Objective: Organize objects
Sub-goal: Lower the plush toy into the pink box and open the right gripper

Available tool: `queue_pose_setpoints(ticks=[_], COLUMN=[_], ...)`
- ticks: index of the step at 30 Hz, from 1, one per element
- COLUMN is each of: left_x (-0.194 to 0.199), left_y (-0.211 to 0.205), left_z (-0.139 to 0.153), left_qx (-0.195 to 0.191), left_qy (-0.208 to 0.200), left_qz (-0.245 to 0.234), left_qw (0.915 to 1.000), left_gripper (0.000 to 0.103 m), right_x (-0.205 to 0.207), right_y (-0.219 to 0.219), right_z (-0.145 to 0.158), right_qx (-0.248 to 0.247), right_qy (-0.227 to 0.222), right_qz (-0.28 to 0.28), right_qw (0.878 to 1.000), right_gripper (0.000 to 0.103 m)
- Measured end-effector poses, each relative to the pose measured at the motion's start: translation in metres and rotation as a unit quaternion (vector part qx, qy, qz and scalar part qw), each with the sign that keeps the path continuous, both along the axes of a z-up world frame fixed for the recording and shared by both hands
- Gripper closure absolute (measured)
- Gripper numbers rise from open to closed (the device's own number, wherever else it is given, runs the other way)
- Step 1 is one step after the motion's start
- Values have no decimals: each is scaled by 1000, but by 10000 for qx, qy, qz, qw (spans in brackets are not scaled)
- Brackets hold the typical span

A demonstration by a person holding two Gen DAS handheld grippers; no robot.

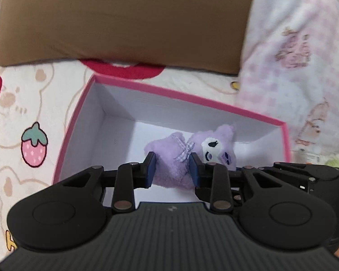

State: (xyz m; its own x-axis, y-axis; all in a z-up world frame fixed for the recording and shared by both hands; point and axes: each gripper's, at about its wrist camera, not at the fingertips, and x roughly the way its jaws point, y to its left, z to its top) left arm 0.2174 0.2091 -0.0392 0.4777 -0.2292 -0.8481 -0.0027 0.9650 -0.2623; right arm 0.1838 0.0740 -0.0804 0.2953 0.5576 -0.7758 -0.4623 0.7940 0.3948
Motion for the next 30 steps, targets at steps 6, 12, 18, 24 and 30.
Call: queue_pose_setpoints(ticks=[6, 12, 18, 24, 30], left_x=[21, 42, 52, 57, 62], left_y=[6, 11, 18, 15, 20], left_z=[-26, -47, -59, -62, -63], left_qx=[84, 405, 338, 549, 349], left_qy=[268, 375, 465, 563, 587], left_qz=[192, 151, 259, 222, 359], left_qw=[9994, 9984, 9980, 9967, 9970], left_gripper=[73, 73, 72, 74, 73], right_x=[23, 49, 55, 60, 53], right_y=[17, 26, 26, 32, 29], right_z=[-24, -49, -63, -61, -55], right_qx=[-191, -38, 115, -36, -409], right_qy=[314, 850, 974, 1132, 953], right_qz=[-65, -238, -345, -160, -183], right_qw=[9993, 9961, 9946, 9934, 9944], right_gripper=[56, 56, 56, 49, 54])
